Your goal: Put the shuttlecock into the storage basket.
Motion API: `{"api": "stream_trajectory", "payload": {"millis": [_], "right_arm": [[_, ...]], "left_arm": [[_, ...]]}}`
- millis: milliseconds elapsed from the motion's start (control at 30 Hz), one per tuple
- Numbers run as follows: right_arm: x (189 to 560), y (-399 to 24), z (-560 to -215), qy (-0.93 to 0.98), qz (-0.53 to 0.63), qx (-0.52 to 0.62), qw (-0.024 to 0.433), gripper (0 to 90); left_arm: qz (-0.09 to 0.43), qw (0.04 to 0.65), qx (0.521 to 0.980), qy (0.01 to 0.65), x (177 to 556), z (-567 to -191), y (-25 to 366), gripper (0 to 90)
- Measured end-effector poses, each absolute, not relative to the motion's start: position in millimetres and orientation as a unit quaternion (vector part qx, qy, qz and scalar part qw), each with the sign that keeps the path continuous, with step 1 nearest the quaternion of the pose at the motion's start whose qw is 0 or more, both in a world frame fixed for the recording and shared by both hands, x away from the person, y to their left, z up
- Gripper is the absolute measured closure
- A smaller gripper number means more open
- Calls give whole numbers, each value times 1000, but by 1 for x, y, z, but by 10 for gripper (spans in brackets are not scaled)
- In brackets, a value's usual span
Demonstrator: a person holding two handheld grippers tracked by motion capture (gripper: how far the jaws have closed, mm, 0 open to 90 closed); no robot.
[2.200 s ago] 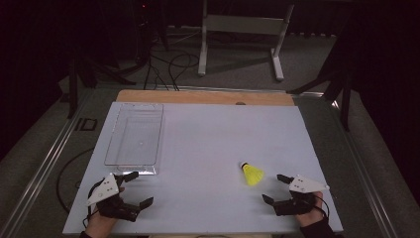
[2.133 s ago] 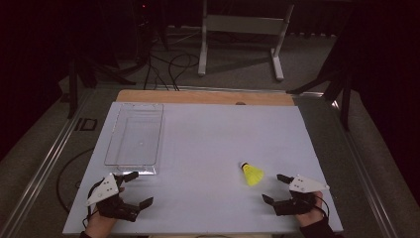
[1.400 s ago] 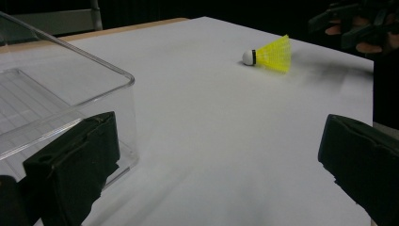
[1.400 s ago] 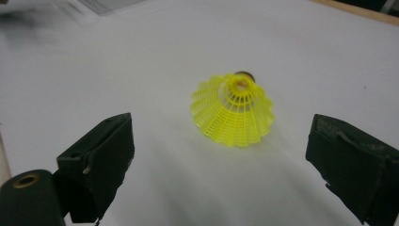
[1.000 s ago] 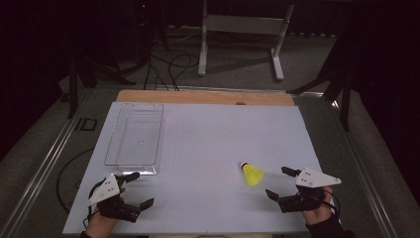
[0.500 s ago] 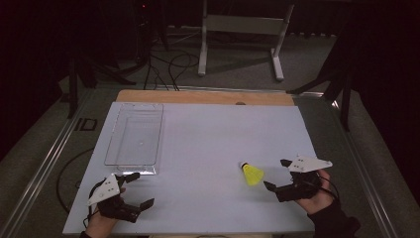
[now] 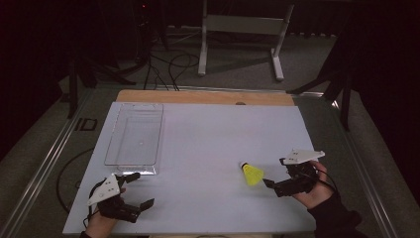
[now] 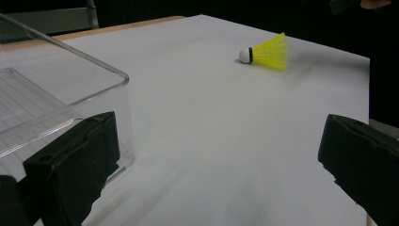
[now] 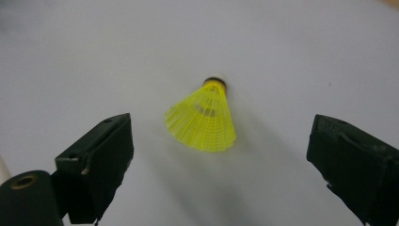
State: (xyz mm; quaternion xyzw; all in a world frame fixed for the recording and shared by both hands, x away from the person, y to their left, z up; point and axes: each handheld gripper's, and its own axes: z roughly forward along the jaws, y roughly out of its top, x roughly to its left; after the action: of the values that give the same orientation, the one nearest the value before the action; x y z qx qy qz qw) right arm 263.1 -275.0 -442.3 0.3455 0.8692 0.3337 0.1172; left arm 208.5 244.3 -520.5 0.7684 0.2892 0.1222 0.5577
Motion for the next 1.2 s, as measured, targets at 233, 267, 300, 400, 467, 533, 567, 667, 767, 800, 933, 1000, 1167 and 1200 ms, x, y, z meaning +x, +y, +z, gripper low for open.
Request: {"api": "stream_trajectory", "payload": {"millis": [233, 267, 300, 400, 467, 533, 567, 667, 767, 800, 933, 1000, 1167, 1200], "right_arm": [[268, -275, -447, 875, 313, 353, 109, 82], [269, -276, -448, 877, 306, 355, 104, 82], [269, -276, -448, 877, 306, 355, 104, 82], [273, -276, -451, 880, 292, 362, 95, 83], [276, -277, -456, 884, 280, 365, 89, 83], [277, -277, -457, 883, 277, 368, 88, 83], [278, -277, -458, 884, 275, 368, 90, 83], [280, -278, -462, 885, 264, 375, 85, 83], [281, -278, -464, 888, 258, 374, 79, 83], [281, -278, -465, 888, 255, 373, 82, 84], [283, -277, -470, 893, 240, 371, 81, 100], [283, -276, -471, 893, 235, 375, 80, 100], [286, -272, -476, 896, 224, 376, 70, 106], [287, -271, -477, 896, 222, 378, 66, 120]], "left_arm": [[122, 557, 769, 289, 208, -520, 244, 3], [122, 557, 769, 289, 209, -520, 244, 3], [122, 557, 769, 288, 209, -520, 244, 3], [121, 557, 769, 288, 208, -520, 244, 3], [122, 557, 769, 289, 208, -521, 244, 3], [122, 557, 769, 288, 209, -521, 244, 3], [122, 557, 769, 289, 209, -521, 244, 3], [121, 557, 770, 288, 208, -521, 244, 3], [121, 557, 770, 288, 208, -521, 244, 3], [121, 557, 770, 288, 208, -521, 244, 3], [121, 557, 770, 288, 208, -521, 244, 3], [121, 557, 770, 288, 209, -521, 244, 3], [120, 556, 770, 288, 209, -521, 244, 3], [120, 556, 770, 288, 209, -521, 244, 3]]}}
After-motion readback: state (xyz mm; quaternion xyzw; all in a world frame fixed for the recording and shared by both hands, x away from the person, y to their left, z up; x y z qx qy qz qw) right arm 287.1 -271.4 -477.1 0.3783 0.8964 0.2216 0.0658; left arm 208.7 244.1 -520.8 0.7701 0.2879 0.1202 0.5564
